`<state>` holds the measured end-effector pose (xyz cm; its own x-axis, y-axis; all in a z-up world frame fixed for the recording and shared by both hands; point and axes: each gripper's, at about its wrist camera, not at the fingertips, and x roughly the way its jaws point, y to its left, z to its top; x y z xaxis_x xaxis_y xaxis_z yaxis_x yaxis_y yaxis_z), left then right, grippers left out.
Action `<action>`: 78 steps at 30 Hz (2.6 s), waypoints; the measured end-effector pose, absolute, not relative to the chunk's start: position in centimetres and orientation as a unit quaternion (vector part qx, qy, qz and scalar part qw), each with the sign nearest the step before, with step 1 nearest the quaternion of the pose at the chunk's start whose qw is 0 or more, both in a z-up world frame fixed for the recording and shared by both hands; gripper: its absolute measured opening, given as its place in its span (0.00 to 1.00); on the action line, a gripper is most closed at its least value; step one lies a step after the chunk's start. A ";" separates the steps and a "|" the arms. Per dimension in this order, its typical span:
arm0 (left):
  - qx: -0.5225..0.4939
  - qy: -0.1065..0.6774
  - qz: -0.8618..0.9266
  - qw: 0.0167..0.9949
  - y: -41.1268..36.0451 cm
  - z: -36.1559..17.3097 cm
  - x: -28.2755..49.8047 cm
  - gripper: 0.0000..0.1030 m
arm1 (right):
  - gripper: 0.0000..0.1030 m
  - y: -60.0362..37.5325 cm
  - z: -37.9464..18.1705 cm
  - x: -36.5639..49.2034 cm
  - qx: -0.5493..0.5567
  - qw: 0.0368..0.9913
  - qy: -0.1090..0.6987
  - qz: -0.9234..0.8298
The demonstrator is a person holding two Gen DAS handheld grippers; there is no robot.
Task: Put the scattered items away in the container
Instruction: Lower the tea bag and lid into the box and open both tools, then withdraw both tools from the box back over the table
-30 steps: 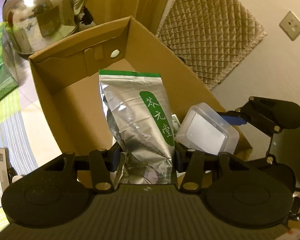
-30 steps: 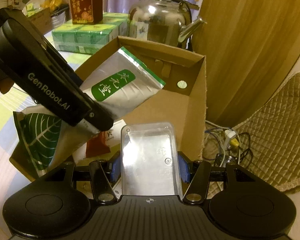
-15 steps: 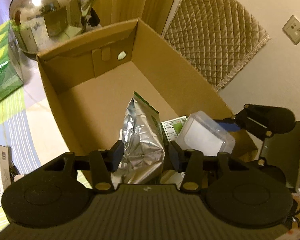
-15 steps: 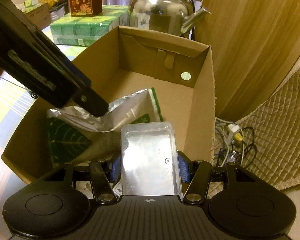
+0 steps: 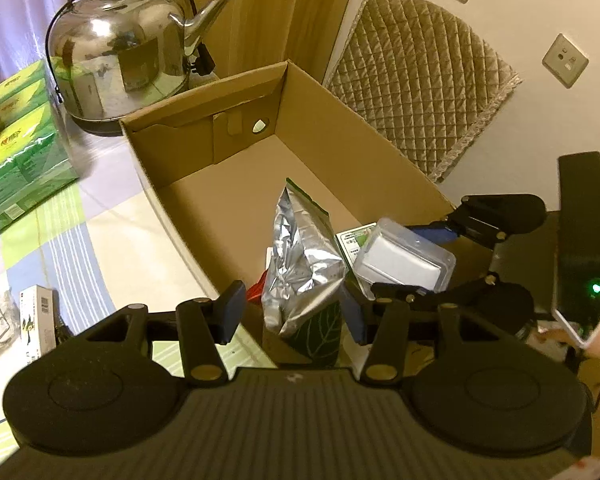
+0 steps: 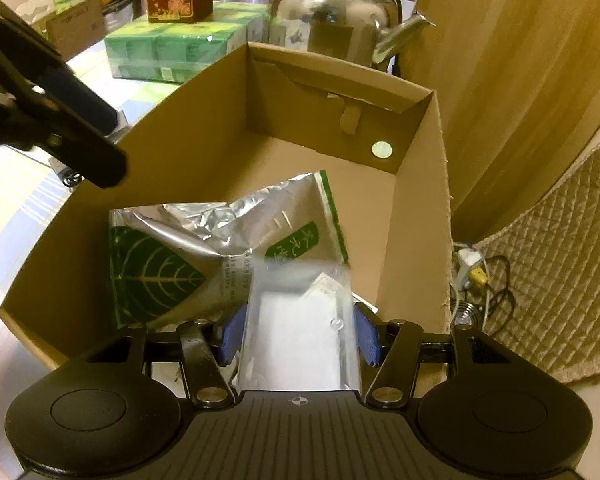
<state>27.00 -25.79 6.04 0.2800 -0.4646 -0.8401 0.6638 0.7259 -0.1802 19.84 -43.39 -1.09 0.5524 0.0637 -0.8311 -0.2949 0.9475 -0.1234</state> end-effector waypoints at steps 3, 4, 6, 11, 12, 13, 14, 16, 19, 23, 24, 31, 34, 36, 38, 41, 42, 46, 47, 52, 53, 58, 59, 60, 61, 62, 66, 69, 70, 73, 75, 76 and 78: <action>0.104 0.478 -0.353 0.798 -24.8 6.3 26.8 0.46 | 0.59 -43.8 -0.7 19.7 -0.116 0.876 0.458 0.096; 0.102 0.477 -0.353 0.799 -24.5 6.4 26.8 0.46 | 0.60 -44.0 -0.6 19.6 -0.113 0.878 0.456 0.094; 0.097 0.476 -0.350 0.801 -23.6 6.5 26.7 0.46 | 0.61 -44.1 -0.1 19.3 -0.109 0.880 0.453 0.091; 0.089 0.475 -0.343 0.806 -21.5 6.8 26.2 0.46 | 0.62 -44.0 1.4 18.2 -0.105 0.886 0.444 0.086; 0.088 0.474 -0.341 0.807 -21.1 6.9 25.9 0.46 | 0.63 -43.8 1.7 18.0 -0.105 0.887 0.442 0.086; 0.088 0.474 -0.340 0.807 -20.7 7.0 25.6 0.46 | 0.63 -43.6 2.0 17.7 -0.104 0.887 0.441 0.087; 0.089 0.473 -0.340 0.808 -20.3 7.1 25.4 0.46 | 0.63 -43.4 2.3 17.4 -0.104 0.888 0.440 0.087; 0.090 0.472 -0.340 0.809 -19.7 7.3 24.7 0.46 | 0.66 -42.9 2.8 16.8 -0.105 0.890 0.435 0.089; 0.093 0.468 -0.339 0.811 -18.6 7.7 23.6 0.49 | 0.71 -42.0 3.6 15.8 -0.103 0.893 0.428 0.094; 0.103 0.464 -0.338 0.812 -17.3 7.6 22.0 0.52 | 0.75 -40.7 4.4 14.5 -0.099 0.895 0.422 0.102; 0.104 0.464 -0.337 0.812 -16.8 7.5 21.6 0.54 | 0.76 -40.4 4.5 14.2 -0.099 0.896 0.421 0.105; 0.107 0.465 -0.323 0.817 -13.2 6.4 19.2 0.69 | 0.80 -37.5 5.1 12.1 -0.105 0.894 0.416 0.125; 0.124 0.460 -0.309 0.823 -11.6 6.0 18.3 0.74 | 0.81 -36.2 5.2 11.5 -0.110 0.893 0.416 0.133; 0.130 0.459 -0.299 0.826 -10.6 5.7 17.8 0.78 | 0.81 -35.4 5.1 11.3 -0.112 0.892 0.417 0.137; 0.132 0.461 -0.291 0.828 -9.5 5.5 17.3 0.80 | 0.82 -34.6 5.1 11.0 -0.113 0.891 0.417 0.142; 0.137 0.462 -0.278 0.831 -8.0 5.0 16.7 0.84 | 0.83 -33.4 5.0 10.8 -0.119 0.888 0.418 0.148; 0.138 0.463 -0.273 0.832 -7.5 4.8 16.6 0.86 | 0.83 -33.1 5.0 10.7 -0.121 0.888 0.418 0.150; 0.142 0.466 -0.259 0.834 -5.7 4.2 15.9 0.89 | 0.84 -31.7 5.2 10.5 -0.127 0.887 0.414 0.159; 0.143 0.467 -0.256 0.834 -5.3 4.0 15.8 0.90 | 0.84 -31.4 5.3 10.4 -0.128 0.887 0.413 0.161; 0.143 0.474 -0.240 0.835 -3.4 3.1 15.4 0.93 | 0.87 -29.5 5.7 10.3 -0.136 0.887 0.407 0.173; 0.144 0.474 -0.237 0.836 -3.0 2.9 15.3 0.95 | 0.87 -29.2 5.7 10.4 -0.137 0.886 0.406 0.176; 0.138 0.480 -0.217 0.839 -0.5 1.8 15.1 0.96 | 0.87 -27.1 5.7 10.6 -0.143 0.883 0.402 0.196; 0.136 0.481 -0.212 0.840 0.0 1.6 15.1 0.96 | 0.87 -26.6 5.7 10.7 -0.144 0.882 0.401 0.200; 0.137 0.481 -0.207 0.841 0.5 1.5 15.1 0.96 | 0.87 -26.2 5.6 10.7 -0.144 0.882 0.400 0.204; 0.139 0.480 -0.204 0.842 0.8 1.4 15.1 0.96 | 0.87 -25.7 5.6 10.9 -0.144 0.881 0.400 0.209; 0.140 0.480 -0.201 0.842 1.1 1.3 15.2 0.96 | 0.87 -25.3 5.5 11.0 -0.145 0.880 0.398 0.214; 0.138 0.473 -0.194 0.848 2.2 1.2 15.6 0.96 | 0.87 -23.6 4.9 11.8 -0.149 0.875 0.400 0.227; 0.135 0.472 -0.193 0.850 2.7 1.1 16.2 0.96 | 0.87 -22.4 4.2 12.5 -0.153 0.871 0.403 0.236; 0.135 0.472 -0.192 0.850 2.8 1.0 16.5 0.96 | 0.87 -21.9 3.9 12.9 -0.152 0.869 0.405 0.239; 0.138 0.472 -0.191 0.849 3.0 0.5 17.4 0.96 | 0.87 -20.9 3.1 14.0 -0.151 0.866 0.409 0.246; 0.136 0.473 -0.193 0.849 2.9 0.0 18.3 0.96 | 0.87 -20.2 2.4 14.7 -0.151 0.863 0.413 0.248; 0.134 0.474 -0.194 0.849 2.9 -0.1 18.7 0.96 | 0.87 -20.0 2.0 15.2 -0.150 0.862 0.415 0.248; 0.130 0.474 -0.197 0.848 2.8 -0.5 19.6 0.96 | 0.87 -19.6 1.1 16.2 -0.147 0.861 0.421 0.246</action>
<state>19.60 2.82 -0.46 0.4722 -0.2111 -0.8558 0.4586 0.8880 0.0340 16.20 -19.64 1.12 0.5246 0.3000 -0.7967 -0.5475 0.8356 -0.0458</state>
